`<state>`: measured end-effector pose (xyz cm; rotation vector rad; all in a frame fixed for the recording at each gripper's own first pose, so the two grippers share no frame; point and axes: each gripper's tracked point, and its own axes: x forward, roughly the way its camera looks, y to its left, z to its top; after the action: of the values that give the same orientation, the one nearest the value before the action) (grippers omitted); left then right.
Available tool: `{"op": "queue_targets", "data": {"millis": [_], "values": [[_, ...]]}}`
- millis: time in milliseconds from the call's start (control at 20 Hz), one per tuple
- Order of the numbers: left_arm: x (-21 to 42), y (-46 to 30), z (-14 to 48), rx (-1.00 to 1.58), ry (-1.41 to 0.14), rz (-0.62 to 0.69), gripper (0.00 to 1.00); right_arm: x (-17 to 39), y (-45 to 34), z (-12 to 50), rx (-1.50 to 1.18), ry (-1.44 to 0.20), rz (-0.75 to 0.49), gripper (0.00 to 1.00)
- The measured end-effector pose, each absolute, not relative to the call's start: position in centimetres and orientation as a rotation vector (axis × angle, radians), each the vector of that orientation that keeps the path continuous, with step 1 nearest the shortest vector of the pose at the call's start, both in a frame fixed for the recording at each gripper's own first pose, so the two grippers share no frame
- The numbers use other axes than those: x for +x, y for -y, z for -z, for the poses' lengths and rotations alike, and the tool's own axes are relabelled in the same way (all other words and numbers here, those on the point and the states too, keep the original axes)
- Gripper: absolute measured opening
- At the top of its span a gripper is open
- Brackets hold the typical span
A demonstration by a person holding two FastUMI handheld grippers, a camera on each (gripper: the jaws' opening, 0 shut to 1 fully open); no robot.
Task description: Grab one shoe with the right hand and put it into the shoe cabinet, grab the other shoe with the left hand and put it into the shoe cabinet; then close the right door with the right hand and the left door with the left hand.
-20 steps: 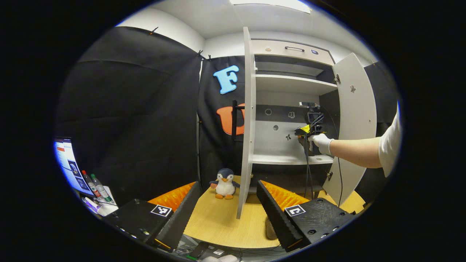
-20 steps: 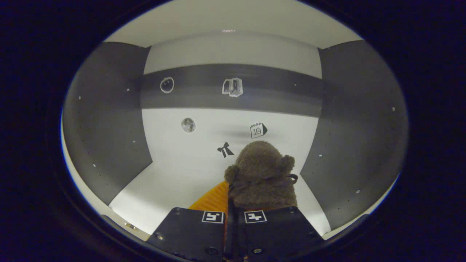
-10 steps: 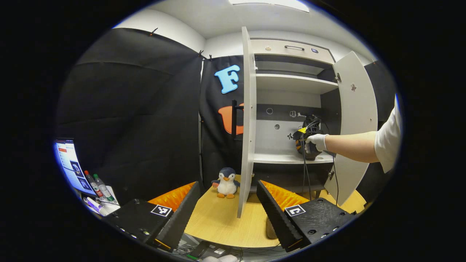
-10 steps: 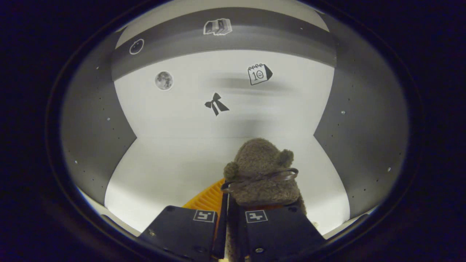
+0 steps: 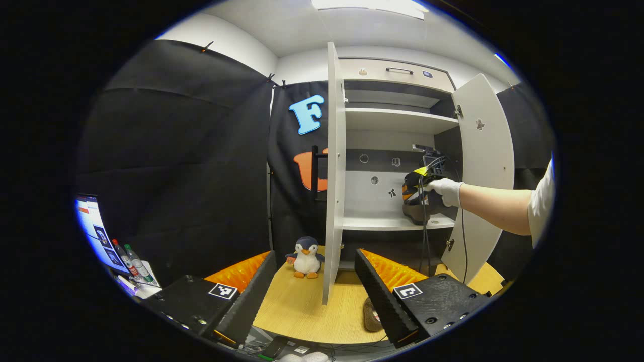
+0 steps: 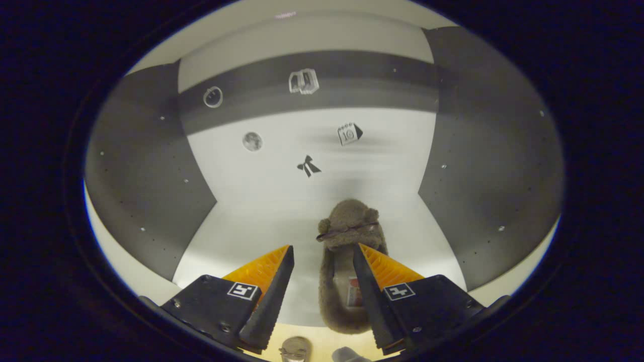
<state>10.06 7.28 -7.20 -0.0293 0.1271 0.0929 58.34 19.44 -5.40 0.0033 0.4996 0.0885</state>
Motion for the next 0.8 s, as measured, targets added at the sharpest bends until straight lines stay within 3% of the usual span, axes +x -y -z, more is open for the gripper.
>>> {"op": "queue_targets", "data": {"millis": [400, 550, 800], "values": [[10.1, -6.7, 7.7, -0.008, -0.117, -0.016, 0.96, 43.0, -15.8, -0.7, -0.012, -0.142, -0.101, 0.77], [11.2, -5.7, 7.8, 0.012, -0.114, 0.016, 0.96, 36.4, -14.4, -0.5, -0.003, -0.068, -0.110, 0.98], [12.3, -4.3, 7.8, 0.035, -0.102, 0.063, 0.96, 26.2, -11.0, 3.1, 0.013, -0.027, -0.070, 0.99]]}}
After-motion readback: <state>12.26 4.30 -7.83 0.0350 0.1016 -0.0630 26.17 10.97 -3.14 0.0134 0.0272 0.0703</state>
